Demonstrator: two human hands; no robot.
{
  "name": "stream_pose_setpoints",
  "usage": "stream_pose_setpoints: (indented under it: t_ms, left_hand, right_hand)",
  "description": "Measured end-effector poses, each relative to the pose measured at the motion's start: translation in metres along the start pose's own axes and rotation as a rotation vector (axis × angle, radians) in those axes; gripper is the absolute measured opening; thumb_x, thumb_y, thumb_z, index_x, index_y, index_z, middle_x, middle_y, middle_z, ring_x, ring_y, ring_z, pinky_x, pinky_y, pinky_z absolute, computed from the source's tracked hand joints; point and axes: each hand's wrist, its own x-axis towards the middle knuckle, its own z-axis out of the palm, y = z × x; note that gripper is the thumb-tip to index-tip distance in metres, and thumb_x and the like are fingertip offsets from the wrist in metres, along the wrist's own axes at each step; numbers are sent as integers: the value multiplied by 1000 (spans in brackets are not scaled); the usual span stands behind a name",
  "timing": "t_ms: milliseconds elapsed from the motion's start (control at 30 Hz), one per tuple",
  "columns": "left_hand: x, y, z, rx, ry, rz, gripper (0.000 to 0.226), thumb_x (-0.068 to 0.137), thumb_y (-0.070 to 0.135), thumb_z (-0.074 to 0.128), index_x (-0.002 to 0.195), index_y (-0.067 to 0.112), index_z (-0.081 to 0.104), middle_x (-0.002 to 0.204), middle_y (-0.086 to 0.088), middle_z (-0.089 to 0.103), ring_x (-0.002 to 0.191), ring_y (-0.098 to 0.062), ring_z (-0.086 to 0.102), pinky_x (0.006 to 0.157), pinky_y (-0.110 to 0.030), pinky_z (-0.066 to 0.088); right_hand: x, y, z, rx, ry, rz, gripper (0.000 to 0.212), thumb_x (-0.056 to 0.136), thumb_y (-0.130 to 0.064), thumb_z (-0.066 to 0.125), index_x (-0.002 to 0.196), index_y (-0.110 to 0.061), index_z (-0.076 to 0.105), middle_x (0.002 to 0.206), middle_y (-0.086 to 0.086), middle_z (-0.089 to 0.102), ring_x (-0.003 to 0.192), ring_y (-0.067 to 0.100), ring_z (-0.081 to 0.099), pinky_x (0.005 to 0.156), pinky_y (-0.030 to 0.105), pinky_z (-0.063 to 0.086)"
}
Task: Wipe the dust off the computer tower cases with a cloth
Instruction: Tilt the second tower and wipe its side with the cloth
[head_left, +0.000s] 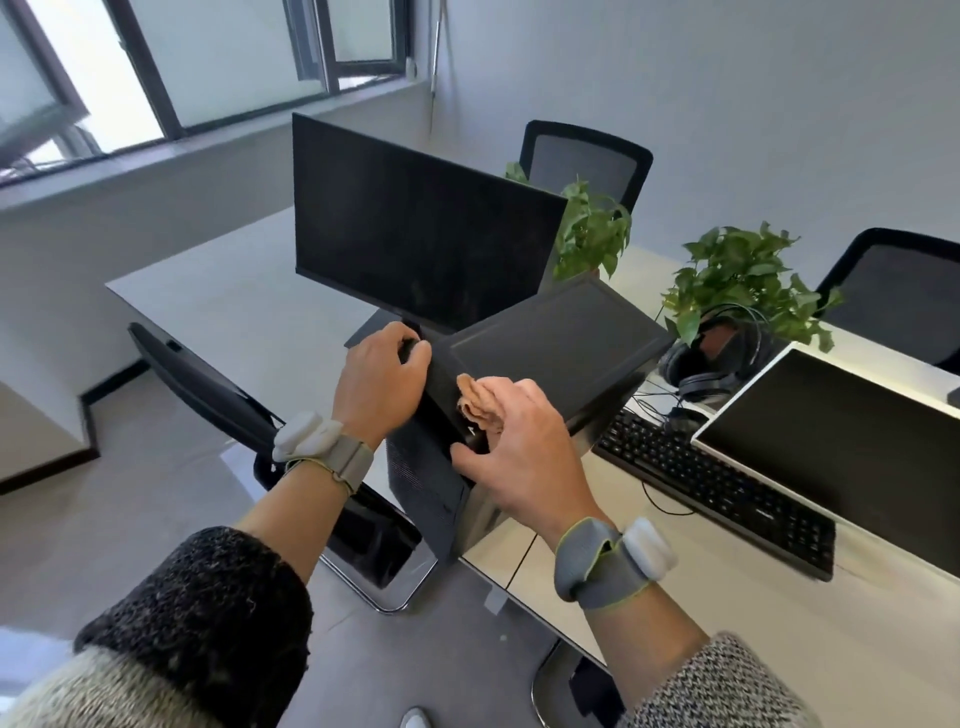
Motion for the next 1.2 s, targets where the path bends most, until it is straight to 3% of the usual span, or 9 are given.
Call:
stream_pose_setpoints:
  t_ms: [133, 333, 500, 600, 733, 833, 1000, 1100, 1200]
  left_hand:
    - [-38, 6, 6, -37, 10, -65, 22, 103, 30, 50, 101, 17, 67, 98, 0, 68, 97, -23, 59, 85, -40, 46]
    - [-83, 21, 17, -77, 2, -104, 22, 103, 36, 50, 101, 18, 63, 101, -1, 68, 99, -22, 61, 91, -43, 49]
    - [-104, 46, 37, -12, -80, -58, 27, 105, 40, 51, 99, 15, 60, 101, -2, 60, 96, -20, 55, 81, -32, 38]
    - [-123, 65, 49, 28, -142, 6, 27, 105, 41, 52, 95, 16, 57, 102, -1, 55, 88, -12, 50, 80, -29, 33]
    - [-149, 96, 67, 73, -233, 136, 27, 103, 43, 57, 96, 17, 60, 100, -1, 56, 93, -16, 53, 75, -24, 37]
    - [-162, 113, 81, 105, -283, 221, 30, 103, 45, 57, 94, 17, 60, 95, -1, 60, 89, -17, 55, 67, -19, 36]
    - [-154, 118, 76, 124, -362, 252, 30, 102, 47, 60, 90, 20, 65, 87, 0, 67, 80, -15, 60, 64, -27, 46]
    - [-140, 107, 64, 90, -476, 237, 25, 102, 42, 59, 98, 22, 73, 91, 2, 72, 82, -16, 67, 76, -37, 57]
    - [-125, 90, 58, -75, -550, 206, 23, 103, 24, 53, 103, 22, 76, 88, 1, 73, 79, -18, 72, 80, -47, 62]
  right_hand:
    - [-26, 19, -18, 35, -1, -59, 47, 77, -31, 80, 122, -33, 65, 104, -7, 55, 93, 12, 54, 81, 27, 45]
    - [-42, 47, -46, 7, -9, -141, 55, 76, -25, 81, 129, -29, 69, 102, -3, 58, 93, 16, 57, 87, 27, 48]
    - [-57, 77, -83, 23, 55, -110, 54, 74, -13, 85, 124, -30, 74, 99, -3, 61, 88, 10, 54, 79, 2, 35]
    - [-72, 99, -111, 28, 67, -33, 57, 74, -16, 90, 126, -31, 74, 102, -4, 61, 92, 11, 54, 81, 4, 35]
    - [-91, 126, -150, -8, 70, 59, 61, 75, -15, 93, 131, -27, 72, 110, -1, 61, 104, 17, 56, 91, 25, 40]
    - [-99, 142, -171, -63, 39, 117, 65, 79, -9, 88, 139, -25, 67, 119, 1, 56, 111, 20, 56, 94, 25, 39]
    - [-105, 110, -161, -81, 85, -26, 61, 85, -5, 69, 143, -25, 64, 119, -1, 52, 107, 13, 53, 93, 16, 37]
    - [-100, 77, -131, -8, 132, -84, 46, 89, -22, 75, 134, -29, 69, 113, -3, 54, 100, 8, 55, 88, 12, 40]
    - [-90, 57, -108, 10, 192, -16, 37, 91, -39, 78, 127, -30, 72, 108, -4, 55, 96, 9, 57, 84, 20, 46]
